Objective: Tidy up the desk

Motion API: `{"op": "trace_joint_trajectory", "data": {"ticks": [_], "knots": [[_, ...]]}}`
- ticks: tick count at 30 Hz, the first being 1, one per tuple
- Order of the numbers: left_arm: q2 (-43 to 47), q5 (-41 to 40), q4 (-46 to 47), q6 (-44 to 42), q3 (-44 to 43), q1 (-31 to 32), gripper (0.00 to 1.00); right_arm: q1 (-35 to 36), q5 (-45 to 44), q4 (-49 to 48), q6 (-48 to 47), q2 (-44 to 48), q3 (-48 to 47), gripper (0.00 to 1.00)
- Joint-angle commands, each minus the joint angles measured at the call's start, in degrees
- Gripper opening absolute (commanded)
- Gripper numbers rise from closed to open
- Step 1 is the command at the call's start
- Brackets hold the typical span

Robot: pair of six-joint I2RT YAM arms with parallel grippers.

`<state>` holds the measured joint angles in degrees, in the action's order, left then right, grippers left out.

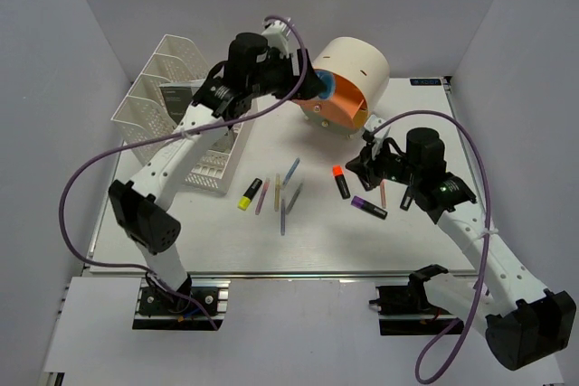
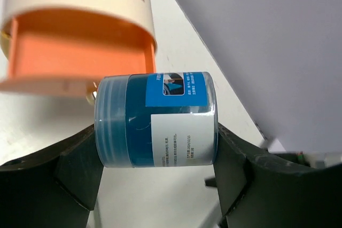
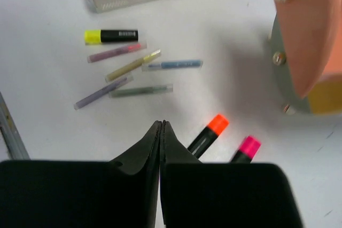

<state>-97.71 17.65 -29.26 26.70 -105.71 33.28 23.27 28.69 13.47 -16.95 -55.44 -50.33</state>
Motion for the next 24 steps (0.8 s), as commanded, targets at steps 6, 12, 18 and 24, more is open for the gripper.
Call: {"op": "trace_joint_trajectory", "data": {"ticks": [6,12,18,24], "knots": [[-12.93,-10.44,-1.77,-11.66,-18.55,0.38,0.0,-9.02,5.15,-5.81,9.74,0.07,4.09,0.0],[-16.28,-16.68,6.31,-14.13,-16.55,1.44,0.0,-12.37,6.55,-6.0,9.3,2.0,5.49,0.0],[-19.36,-22.22,9.12,-16.06,-18.74,2.49,0.0,-14.03,8.22,-5.83,8.86,3.94,7.26,0.0],[-20.32,-22.66,9.92,-17.03,-18.57,4.25,0.0,-14.48,9.46,-5.92,8.95,3.94,7.52,0.0]]}}
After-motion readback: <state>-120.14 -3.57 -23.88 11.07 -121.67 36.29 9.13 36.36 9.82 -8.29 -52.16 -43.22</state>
